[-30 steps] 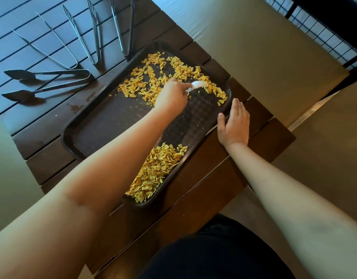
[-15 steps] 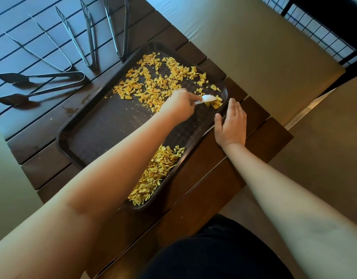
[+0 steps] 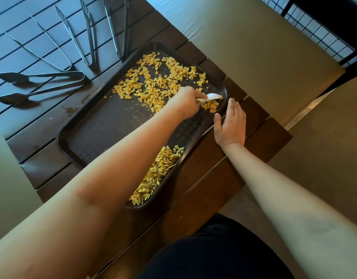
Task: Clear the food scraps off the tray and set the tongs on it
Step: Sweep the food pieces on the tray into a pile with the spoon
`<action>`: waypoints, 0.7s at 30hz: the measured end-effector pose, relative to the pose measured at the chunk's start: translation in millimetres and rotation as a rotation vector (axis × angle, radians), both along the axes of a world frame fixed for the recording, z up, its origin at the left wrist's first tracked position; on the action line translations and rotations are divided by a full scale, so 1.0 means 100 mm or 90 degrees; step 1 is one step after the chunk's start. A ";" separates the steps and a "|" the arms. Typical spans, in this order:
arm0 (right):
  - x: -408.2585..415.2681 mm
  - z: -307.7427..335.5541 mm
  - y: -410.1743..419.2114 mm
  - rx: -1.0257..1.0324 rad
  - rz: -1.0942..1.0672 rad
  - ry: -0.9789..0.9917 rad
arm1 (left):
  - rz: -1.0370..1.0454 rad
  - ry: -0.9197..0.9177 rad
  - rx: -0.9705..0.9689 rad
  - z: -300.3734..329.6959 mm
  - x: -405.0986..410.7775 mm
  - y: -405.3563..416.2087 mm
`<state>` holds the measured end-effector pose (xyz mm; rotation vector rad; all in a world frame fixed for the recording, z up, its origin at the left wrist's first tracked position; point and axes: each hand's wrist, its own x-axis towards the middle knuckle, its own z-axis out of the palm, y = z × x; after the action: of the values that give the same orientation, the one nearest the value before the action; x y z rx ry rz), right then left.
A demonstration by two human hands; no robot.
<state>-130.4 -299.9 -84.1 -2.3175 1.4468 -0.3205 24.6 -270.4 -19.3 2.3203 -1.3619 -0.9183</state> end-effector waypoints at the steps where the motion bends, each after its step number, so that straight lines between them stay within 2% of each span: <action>1: 0.00 0.00 0.00 -0.001 0.000 -0.001 | -0.015 -0.002 -0.001 0.00 0.01 0.04; 7: 0.01 0.00 0.00 0.004 -0.005 -0.007 | -0.033 0.059 0.010 0.04 0.25 0.31; 11: 0.01 0.00 -0.01 0.006 -0.007 -0.011 | 0.114 0.050 -0.054 0.05 0.38 0.30; 13: 0.00 -0.01 -0.01 0.005 -0.007 -0.012 | 0.143 0.016 -0.068 0.03 0.37 0.24; 16: 0.00 -0.01 0.00 0.008 -0.007 -0.009 | 0.117 0.022 -0.037 0.00 0.27 0.20; 21: 0.01 -0.01 -0.01 0.006 -0.005 -0.003 | -0.044 0.009 0.015 -0.01 0.17 0.36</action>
<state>-129.4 -300.9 -84.7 -2.3029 1.4528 -0.3206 41.3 -234.0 -20.2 2.2930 -1.4416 -0.9745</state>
